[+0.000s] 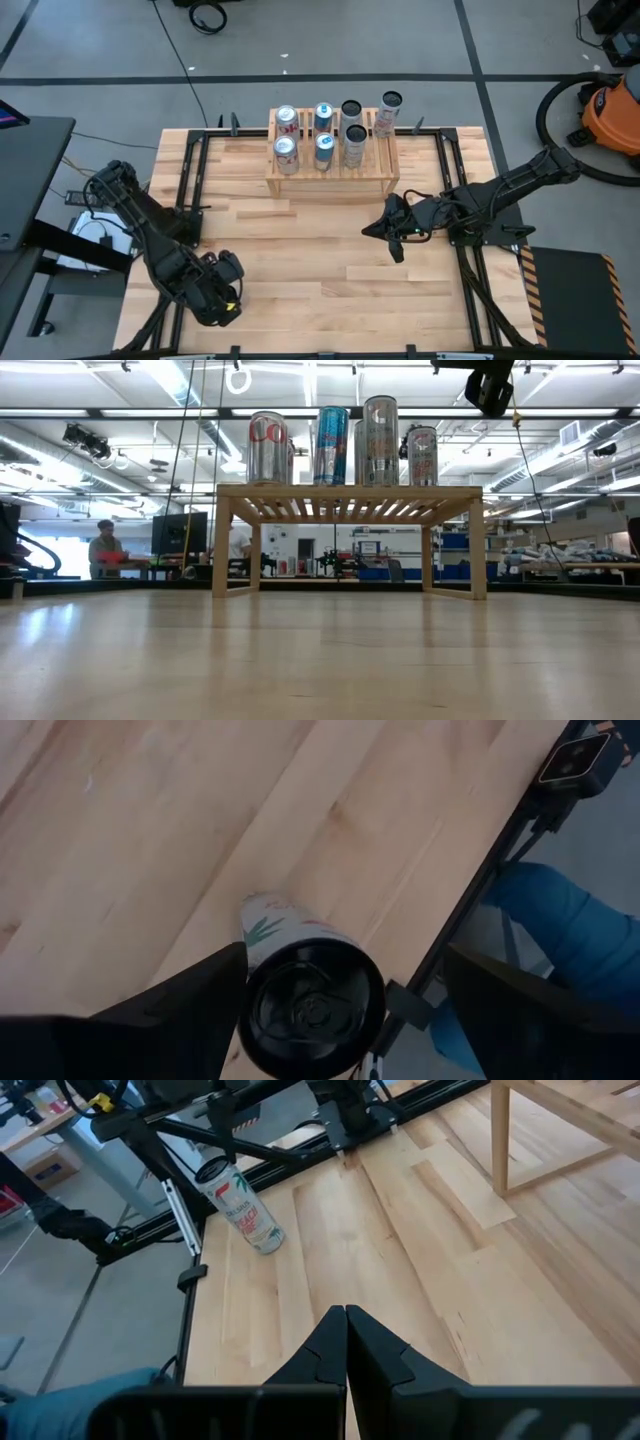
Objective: Place canned beverage on shelf
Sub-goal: Put the white-pink soda can aligned with the other white-pink soda can on the shelf
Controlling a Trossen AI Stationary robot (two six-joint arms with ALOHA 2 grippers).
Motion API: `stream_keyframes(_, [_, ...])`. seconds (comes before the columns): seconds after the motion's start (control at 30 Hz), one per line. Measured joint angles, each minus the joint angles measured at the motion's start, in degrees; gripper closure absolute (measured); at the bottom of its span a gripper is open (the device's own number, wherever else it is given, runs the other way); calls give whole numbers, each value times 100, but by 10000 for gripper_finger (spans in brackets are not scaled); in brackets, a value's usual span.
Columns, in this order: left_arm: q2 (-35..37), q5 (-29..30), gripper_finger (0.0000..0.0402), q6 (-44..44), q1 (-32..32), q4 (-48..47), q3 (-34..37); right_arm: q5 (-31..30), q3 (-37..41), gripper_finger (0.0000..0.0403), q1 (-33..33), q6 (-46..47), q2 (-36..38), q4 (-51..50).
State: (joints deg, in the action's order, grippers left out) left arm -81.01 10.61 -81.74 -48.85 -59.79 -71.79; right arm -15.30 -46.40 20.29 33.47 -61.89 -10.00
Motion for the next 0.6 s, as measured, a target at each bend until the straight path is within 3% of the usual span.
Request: stream_keyframes(0.6, [0,-260,67,-104,-24,-572,0,3,1,395,1,237,0,7])
